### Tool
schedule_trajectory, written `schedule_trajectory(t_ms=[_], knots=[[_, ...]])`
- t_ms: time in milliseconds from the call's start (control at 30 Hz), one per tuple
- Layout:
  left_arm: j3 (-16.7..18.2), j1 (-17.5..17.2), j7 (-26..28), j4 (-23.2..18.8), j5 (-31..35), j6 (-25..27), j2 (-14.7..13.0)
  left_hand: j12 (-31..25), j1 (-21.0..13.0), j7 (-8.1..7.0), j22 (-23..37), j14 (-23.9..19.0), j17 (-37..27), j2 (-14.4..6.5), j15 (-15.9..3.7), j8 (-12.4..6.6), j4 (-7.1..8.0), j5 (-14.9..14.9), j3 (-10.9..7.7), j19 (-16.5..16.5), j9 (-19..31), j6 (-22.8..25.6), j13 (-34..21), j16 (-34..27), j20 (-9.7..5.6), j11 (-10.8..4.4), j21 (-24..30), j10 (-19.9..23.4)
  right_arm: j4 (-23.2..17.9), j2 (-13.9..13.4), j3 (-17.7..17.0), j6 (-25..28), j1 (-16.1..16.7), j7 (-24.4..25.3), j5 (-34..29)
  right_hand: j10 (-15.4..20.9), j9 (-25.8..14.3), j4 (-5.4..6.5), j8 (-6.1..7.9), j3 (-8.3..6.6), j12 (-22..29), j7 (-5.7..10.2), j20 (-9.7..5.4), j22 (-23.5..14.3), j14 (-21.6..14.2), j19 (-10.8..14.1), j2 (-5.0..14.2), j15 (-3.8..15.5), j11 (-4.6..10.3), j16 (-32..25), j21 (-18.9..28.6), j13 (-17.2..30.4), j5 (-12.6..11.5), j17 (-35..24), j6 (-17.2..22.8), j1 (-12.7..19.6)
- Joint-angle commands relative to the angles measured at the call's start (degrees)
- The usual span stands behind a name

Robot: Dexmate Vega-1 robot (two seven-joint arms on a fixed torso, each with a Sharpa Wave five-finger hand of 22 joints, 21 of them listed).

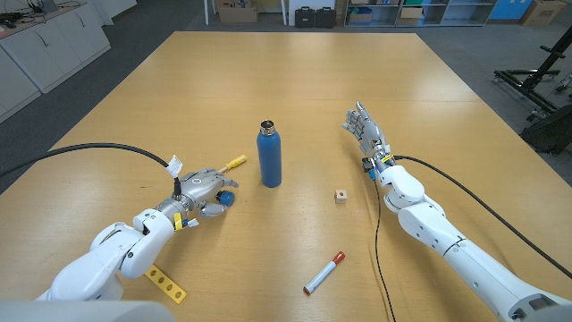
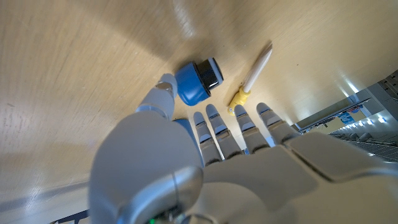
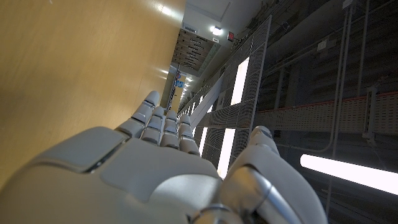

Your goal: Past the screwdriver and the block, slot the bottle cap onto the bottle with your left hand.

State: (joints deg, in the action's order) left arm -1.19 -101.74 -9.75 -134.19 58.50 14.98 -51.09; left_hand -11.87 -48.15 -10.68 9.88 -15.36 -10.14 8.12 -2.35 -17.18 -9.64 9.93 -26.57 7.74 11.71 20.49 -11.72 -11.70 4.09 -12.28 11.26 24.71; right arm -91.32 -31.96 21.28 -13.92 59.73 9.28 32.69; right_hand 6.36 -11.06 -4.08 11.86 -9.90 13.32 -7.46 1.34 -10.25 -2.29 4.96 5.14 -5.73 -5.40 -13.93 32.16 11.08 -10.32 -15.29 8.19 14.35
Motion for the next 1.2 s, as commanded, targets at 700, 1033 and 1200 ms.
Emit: schedule_trajectory(t_ms=[700, 1033, 1200], knots=[[-5.25, 2.17, 5.98, 2.04, -2.19, 4.15, -5.1, -0.91, -1.32, -0.47, -0.05, -1.11, 0.07, -0.28, -9.12, -1.98, -0.08, 0.18, 0.06, 1.96, 0.09, 5.15, -0.06, 0.27, -1.8, -0.2, 0.06, 5.18, -0.72, 0.0, 0.18, 0.42, 0.41, 0.54, -0.19, 0.67, -0.19, -0.24, -0.14, -0.08, -0.36, -0.26, 0.21, -0.28, -0.12, -0.03, 0.54, -0.05, 0.05, 0.24, -0.58, 0.12, 0.06, -0.15, 0.32, 0.07], [-5.78, 1.88, 5.8, 1.58, -2.62, 6.41, -7.13, -0.92, -1.58, -0.64, -0.06, -1.51, 0.06, -0.44, -9.1, -2.28, -0.03, 0.2, -0.06, 2.48, 0.04, 6.23, -0.03, 0.25, -1.89, -0.23, 0.06, 6.31, -0.42, 0.12, 0.32, 0.48, 0.37, 0.47, -0.15, 0.68, -0.19, -0.25, -0.15, -0.09, -0.37, -0.19, 0.23, -0.29, -0.15, -0.02, 0.58, -0.18, 0.1, 0.25, -0.68, 0.12, 0.07, -0.16, 0.34, 0.07], [-6.24, 2.16, 6.6, 1.79, -3.22, 6.79, -7.75, -0.84, -1.57, -0.77, -0.06, -1.56, 0.05, -0.44, -9.12, -2.19, 0.0, 0.2, -0.05, 2.59, 0.04, 6.09, -0.02, 0.27, -1.71, -0.23, 0.07, 6.31, -0.35, 0.15, 0.39, 0.51, 0.33, 0.39, -0.13, 0.7, -0.19, -0.26, -0.17, -0.09, -0.38, -0.16, 0.17, -0.29, -0.17, -0.01, 0.6, -0.13, 0.05, 0.24, -0.73, 0.13, 0.07, -0.16, 0.32, 0.07]])
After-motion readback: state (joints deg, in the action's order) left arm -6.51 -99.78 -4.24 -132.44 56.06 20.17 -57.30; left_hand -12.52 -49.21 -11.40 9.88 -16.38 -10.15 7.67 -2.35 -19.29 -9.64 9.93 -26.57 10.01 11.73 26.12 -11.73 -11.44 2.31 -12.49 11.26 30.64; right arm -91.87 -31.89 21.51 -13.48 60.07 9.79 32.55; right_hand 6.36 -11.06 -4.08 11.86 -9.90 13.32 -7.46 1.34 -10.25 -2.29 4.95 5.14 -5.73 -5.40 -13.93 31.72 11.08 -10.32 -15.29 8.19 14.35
